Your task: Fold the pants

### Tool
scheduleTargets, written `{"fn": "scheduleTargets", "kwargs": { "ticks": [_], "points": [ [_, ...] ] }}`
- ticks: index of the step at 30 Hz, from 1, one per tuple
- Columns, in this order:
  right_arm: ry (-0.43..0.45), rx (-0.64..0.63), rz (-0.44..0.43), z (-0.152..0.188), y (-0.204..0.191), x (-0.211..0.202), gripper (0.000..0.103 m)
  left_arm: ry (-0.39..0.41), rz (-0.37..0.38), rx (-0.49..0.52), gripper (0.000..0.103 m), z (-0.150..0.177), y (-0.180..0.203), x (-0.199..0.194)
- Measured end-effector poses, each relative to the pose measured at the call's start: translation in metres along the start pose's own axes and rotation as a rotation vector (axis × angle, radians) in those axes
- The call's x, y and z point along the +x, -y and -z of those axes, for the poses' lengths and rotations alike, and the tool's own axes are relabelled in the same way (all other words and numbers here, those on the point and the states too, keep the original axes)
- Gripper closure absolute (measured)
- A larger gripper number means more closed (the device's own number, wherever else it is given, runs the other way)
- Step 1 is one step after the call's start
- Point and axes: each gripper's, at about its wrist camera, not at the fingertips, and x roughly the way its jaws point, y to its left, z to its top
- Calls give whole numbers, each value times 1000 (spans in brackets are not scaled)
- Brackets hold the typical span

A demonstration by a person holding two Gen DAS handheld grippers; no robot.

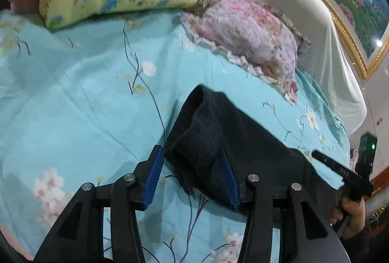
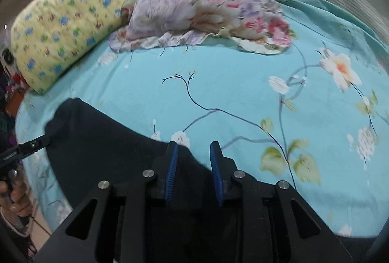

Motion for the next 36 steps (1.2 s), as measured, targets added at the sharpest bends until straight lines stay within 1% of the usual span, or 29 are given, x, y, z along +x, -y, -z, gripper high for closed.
{"fn": "scheduleTargets", "kwargs": {
  "ticks": [2,4,5,9,11,13,15,22,29,33,36],
  "points": [
    [12,20,-6,7,4,-12,74,24,8,19,53,-1,8,-10],
    [17,53,-15,18,10,-25,74,35,23,52,48,-2,21,-16],
    [20,67,-19,24,12,-30,74,35,30,70,44,-2,29,-17],
    [28,116,-22,45,21,-50,74,22,68,133,43,3,62,-14],
    [34,136,-16,54,26,-59,72,1,96,153,43,7,77,-9],
    [42,165,-7,65,33,-70,66,-21,120,176,43,13,93,-2],
    [52,205,3,77,42,-82,64,-45,134,206,42,20,109,5],
    [86,301,36,114,66,-115,63,-141,189,297,41,47,162,29],
    [141,423,68,154,94,-149,63,-212,224,378,37,69,207,48],
    [158,474,97,173,107,-164,54,-245,244,417,36,79,230,55],
    [182,522,120,187,120,-177,54,-264,250,455,34,85,246,59]
  ]
}}
